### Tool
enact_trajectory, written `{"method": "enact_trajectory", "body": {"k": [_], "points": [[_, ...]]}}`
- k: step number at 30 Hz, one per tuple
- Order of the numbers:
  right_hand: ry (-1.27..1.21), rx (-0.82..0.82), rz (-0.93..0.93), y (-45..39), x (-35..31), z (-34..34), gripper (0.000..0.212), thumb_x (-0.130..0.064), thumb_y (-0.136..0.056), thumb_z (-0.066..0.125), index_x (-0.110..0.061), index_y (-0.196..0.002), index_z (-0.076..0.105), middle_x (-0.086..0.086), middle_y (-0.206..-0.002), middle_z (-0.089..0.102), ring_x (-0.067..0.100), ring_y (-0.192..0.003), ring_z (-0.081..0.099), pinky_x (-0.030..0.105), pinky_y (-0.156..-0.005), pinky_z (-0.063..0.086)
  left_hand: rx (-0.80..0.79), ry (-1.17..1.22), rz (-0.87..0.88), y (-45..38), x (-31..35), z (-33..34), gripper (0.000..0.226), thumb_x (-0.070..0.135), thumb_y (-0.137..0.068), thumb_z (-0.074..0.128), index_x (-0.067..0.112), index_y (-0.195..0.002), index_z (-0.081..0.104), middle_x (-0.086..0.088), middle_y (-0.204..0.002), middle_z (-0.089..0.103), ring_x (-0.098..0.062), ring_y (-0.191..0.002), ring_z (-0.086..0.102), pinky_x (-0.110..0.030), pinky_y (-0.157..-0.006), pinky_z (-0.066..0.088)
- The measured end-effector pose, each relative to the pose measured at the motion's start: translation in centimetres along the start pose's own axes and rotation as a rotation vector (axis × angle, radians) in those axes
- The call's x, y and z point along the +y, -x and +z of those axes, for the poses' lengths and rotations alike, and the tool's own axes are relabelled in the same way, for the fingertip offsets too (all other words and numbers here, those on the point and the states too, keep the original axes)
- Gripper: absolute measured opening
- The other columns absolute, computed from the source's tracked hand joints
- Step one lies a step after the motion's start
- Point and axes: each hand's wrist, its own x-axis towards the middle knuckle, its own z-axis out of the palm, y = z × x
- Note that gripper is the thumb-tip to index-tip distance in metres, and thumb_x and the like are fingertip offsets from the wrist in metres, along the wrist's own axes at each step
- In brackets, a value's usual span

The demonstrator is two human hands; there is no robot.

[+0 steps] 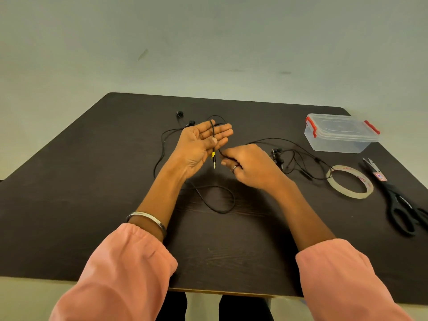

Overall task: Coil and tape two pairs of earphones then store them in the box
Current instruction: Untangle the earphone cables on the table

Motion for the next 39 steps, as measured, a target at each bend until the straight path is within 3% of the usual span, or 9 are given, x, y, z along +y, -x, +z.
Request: {"method": "enact_trajectory", "body": {"k": [7,11,14,18,24,28,31,34,39], "points": [[-0.227,0.176,0.008,0.7,0.0,-1.1,0.009,-0.023,-0.087,0.066,-0.017,-0.086,0.072,-0.004,-0.059,0.06,0.01,-0.048,0.048,0.028,-0.051,0.041,-0.064,-0.261,0.004,0.1,-0.5,0.4,0.058,-0.023,-0.091,0.037,-0.004,-0.145,0.027,-0.02,-0.122,0.06,-0.023,-0.109,0.064,-0.03,-0.09,0.055],[-0.333,0.167,-0.005,1.0,-0.2,-1.5,0.017,-0.025,-0.088,0.063,-0.013,-0.088,0.075,0.008,-0.075,0.072,0.024,-0.063,0.066,0.04,-0.059,0.052,-0.046,-0.228,0.005,0.3,-0.6,0.7,0.051,-0.018,-0.093,0.039,-0.004,-0.142,0.031,-0.014,-0.109,0.065,-0.013,-0.088,0.072,-0.025,-0.076,0.059],[-0.372,0.154,-0.002,1.3,-0.3,-1.8,0.011,-0.018,-0.087,0.067,-0.013,-0.082,0.074,0.004,-0.068,0.07,0.022,-0.056,0.06,0.038,-0.055,0.049,0.011,-0.155,0.015,0.0,-0.7,0.3,0.044,-0.015,-0.095,0.038,-0.007,-0.138,0.035,-0.016,-0.105,0.068,-0.022,-0.092,0.072,-0.034,-0.086,0.058],[-0.391,0.095,-0.004,1.3,0.0,-1.8,0.012,-0.019,-0.087,0.067,-0.011,-0.081,0.075,0.005,-0.067,0.07,0.023,-0.059,0.061,0.04,-0.058,0.049,0.029,-0.127,0.011,-0.2,-0.7,-0.1,0.044,-0.014,-0.095,0.041,-0.008,-0.138,0.035,-0.017,-0.107,0.068,-0.027,-0.101,0.069,-0.034,-0.087,0.057],[-0.466,0.21,-0.001,1.6,1.3,-2.9,0.012,-0.019,-0.085,0.067,-0.01,-0.083,0.076,0.005,-0.075,0.073,0.015,-0.065,0.066,0.032,-0.059,0.051,-0.217,-0.429,-0.033,0.5,-1.1,0.9,0.063,-0.018,-0.094,0.039,0.0,-0.15,0.016,-0.01,-0.12,0.06,-0.01,-0.101,0.065,-0.018,-0.085,0.053],[-0.559,0.339,0.08,1.8,2.4,-3.7,0.019,-0.021,-0.087,0.069,-0.005,-0.078,0.073,0.014,-0.064,0.065,0.027,-0.054,0.056,0.036,-0.052,0.043,-0.463,-0.574,-0.01,0.9,-1.3,1.5,0.057,-0.017,-0.094,0.038,0.002,-0.147,0.028,-0.017,-0.123,0.061,-0.024,-0.11,0.065,-0.031,-0.104,0.046],[-0.655,0.424,0.133,1.9,2.8,-4.1,0.02,-0.021,-0.085,0.071,-0.003,-0.077,0.072,0.018,-0.063,0.063,0.032,-0.054,0.05,0.035,-0.051,0.039,-0.565,-0.609,-0.016,1.3,-1.0,1.8,0.052,-0.014,-0.095,0.038,0.004,-0.144,0.033,-0.022,-0.117,0.064,-0.025,-0.101,0.068,-0.027,-0.093,0.05],[-0.689,0.469,0.169,1.7,2.9,-4.2,0.017,-0.021,-0.083,0.074,-0.007,-0.074,0.072,-0.004,-0.062,0.068,0.013,-0.055,0.056,0.023,-0.054,0.044,-0.616,-0.597,-0.037,1.6,-1.0,2.3,0.056,-0.015,-0.095,0.038,0.008,-0.145,0.032,-0.019,-0.111,0.066,-0.024,-0.095,0.069,-0.028,-0.089,0.052],[-0.8,0.583,0.237,1.5,3.4,-3.9,0.014,-0.017,-0.076,0.078,-0.007,-0.076,0.07,0.011,-0.074,0.069,0.018,-0.068,0.064,0.026,-0.065,0.052,-0.643,-0.437,-0.08,1.6,-0.6,2.1,0.051,-0.014,-0.096,0.036,0.0,-0.144,0.033,-0.017,-0.105,0.066,-0.018,-0.082,0.067,-0.023,-0.072,0.05]]}}
